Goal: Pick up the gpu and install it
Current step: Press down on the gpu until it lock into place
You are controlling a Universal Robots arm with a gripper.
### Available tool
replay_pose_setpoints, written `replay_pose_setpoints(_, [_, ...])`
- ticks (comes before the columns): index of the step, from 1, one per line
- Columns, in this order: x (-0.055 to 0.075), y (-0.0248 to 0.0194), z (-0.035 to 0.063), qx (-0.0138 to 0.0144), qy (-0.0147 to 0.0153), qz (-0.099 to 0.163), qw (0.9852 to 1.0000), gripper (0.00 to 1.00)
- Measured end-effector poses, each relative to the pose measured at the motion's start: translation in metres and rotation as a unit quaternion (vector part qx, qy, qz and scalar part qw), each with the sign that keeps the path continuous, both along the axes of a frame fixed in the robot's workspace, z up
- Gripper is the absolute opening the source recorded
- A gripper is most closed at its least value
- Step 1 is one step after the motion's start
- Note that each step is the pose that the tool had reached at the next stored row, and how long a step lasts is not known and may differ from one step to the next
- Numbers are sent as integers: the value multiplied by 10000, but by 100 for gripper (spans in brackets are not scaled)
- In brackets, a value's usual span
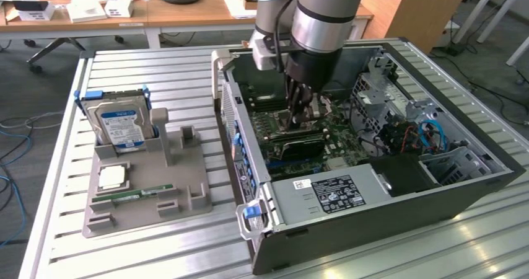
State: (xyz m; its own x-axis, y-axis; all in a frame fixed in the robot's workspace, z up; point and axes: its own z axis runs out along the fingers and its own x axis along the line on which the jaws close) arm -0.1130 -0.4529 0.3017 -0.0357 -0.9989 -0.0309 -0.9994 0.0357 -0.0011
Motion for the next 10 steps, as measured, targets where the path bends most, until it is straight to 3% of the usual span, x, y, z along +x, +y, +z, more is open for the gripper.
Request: replay_pose_setpoints(10, [-248, 1, -5, 1, 0, -1, 10000, 11])
